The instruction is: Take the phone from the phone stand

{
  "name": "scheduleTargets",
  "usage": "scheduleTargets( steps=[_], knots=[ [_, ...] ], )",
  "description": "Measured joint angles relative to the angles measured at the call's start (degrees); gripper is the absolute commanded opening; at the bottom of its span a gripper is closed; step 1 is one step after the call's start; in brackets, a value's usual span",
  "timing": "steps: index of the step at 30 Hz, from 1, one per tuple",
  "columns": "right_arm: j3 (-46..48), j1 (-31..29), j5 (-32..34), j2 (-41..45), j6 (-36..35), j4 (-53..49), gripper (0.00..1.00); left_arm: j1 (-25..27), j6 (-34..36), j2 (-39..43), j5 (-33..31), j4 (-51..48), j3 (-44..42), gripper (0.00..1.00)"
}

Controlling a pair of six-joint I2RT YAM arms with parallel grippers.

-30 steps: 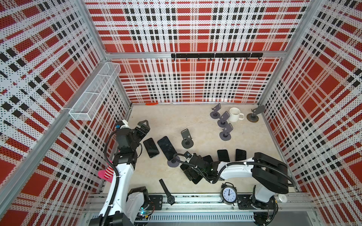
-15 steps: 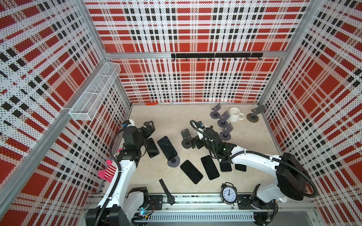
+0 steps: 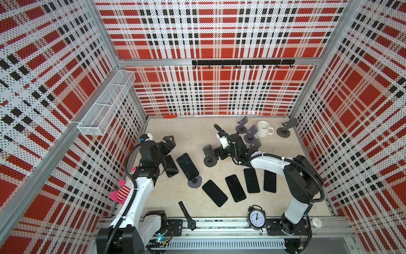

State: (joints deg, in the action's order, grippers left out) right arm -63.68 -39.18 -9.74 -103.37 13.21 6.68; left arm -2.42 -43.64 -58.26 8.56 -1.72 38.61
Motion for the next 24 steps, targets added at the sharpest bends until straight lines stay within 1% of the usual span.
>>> scheduleTargets(
  steps=[3, 7, 10, 15, 24],
  knots=[
    [-0.7, -0.9, 0.2, -1.6, 0.2, 0.0, 0.98, 0.0, 0.0, 0.0, 0.0, 0.0, 0.0, 0.98],
    [-3.3, -3.3, 3.7, -3.1, -0.4, -1.6, 0.97, 0.0, 0.0, 0.0, -0.1, 0.0, 0.0, 0.98],
    [-5.8, -5.2, 6.9, -4.2, -0.8, -2.1, 0.94, 0.0, 0.0, 0.0, -0.3, 0.0, 0.1, 0.98],
    [-8.8, -7.4, 11.2, -7.1, -1.0, -3.0, 0.92, 0.0, 0.1, 0.2, -0.4, 0.0, 0.3, 0.98],
    [-8.8, -8.0, 14.3, -8.0, 0.2, -3.8, 0.83, -0.1, 0.5, 1.1, -1.2, -0.4, 0.3, 0.98]
  ],
)
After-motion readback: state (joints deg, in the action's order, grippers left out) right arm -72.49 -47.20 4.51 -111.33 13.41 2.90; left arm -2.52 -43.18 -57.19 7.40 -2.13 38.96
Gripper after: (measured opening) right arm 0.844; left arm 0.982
